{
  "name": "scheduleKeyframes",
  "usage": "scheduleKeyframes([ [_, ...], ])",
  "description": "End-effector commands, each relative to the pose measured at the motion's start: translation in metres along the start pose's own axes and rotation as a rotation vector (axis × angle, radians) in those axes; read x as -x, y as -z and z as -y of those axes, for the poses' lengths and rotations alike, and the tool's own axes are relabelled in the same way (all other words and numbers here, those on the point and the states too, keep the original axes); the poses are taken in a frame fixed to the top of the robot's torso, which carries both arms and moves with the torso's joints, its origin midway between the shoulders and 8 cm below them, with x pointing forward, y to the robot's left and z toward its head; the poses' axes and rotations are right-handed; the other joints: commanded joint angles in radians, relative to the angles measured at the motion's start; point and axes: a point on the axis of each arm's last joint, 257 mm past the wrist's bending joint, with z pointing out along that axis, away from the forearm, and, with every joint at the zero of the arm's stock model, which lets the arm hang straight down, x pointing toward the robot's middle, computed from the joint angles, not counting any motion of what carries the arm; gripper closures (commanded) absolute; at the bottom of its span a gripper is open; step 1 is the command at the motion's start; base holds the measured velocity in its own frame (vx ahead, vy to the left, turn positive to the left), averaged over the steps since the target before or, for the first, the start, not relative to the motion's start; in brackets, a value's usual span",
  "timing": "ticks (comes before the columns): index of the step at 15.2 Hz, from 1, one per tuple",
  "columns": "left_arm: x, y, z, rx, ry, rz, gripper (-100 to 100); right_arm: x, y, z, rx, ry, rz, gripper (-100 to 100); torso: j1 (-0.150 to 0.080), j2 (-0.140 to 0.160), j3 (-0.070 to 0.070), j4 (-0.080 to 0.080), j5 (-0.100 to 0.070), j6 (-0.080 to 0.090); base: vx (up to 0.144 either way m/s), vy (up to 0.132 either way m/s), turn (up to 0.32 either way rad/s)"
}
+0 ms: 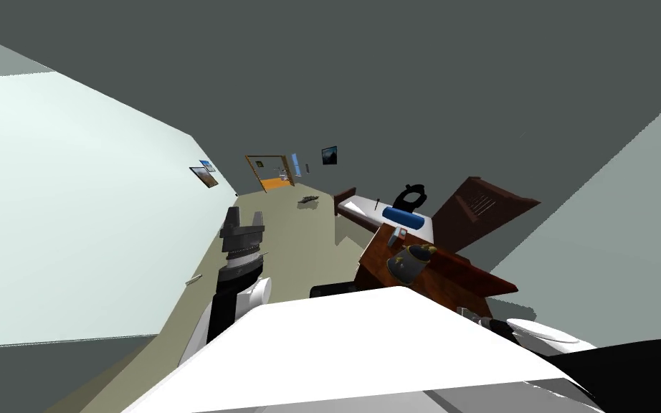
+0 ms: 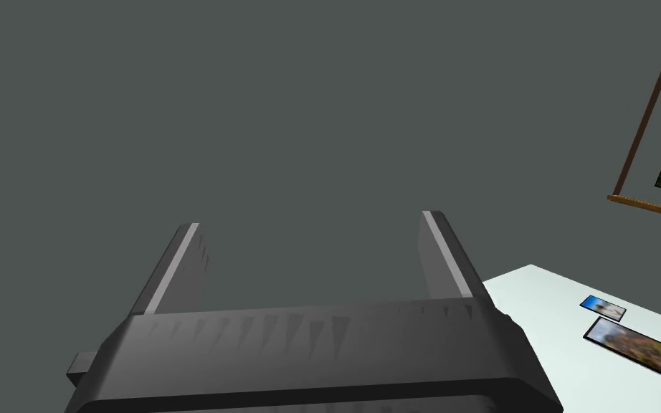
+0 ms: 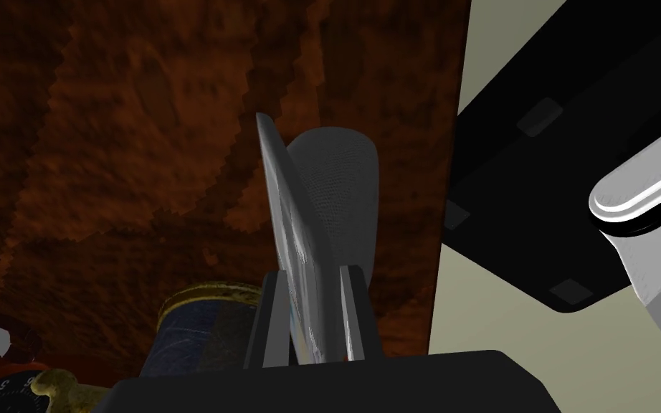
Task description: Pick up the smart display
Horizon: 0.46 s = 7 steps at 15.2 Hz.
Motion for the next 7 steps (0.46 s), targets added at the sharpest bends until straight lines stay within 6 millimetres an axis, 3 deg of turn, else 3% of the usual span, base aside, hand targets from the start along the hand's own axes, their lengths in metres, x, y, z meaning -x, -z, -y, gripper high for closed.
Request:
scheduleKeyframes([
  [1,0.000,0.000,0.000,0.000,0.000,0.000,0,0.003,0.002,0.002,0.005,0.028,-0.003,100,0.000,0.000,0.000,0.000,0.000,0.000,0.052,0.023,-0.183],
  [7,0.000,0.000,0.000,0.000,0.000,0.000,0,0.011,0.005,0.012,0.007,0.061,-0.002,100,0.002,0.000,0.000,0.000,0.002,-0.001,0.042,0.021,-0.119],
])
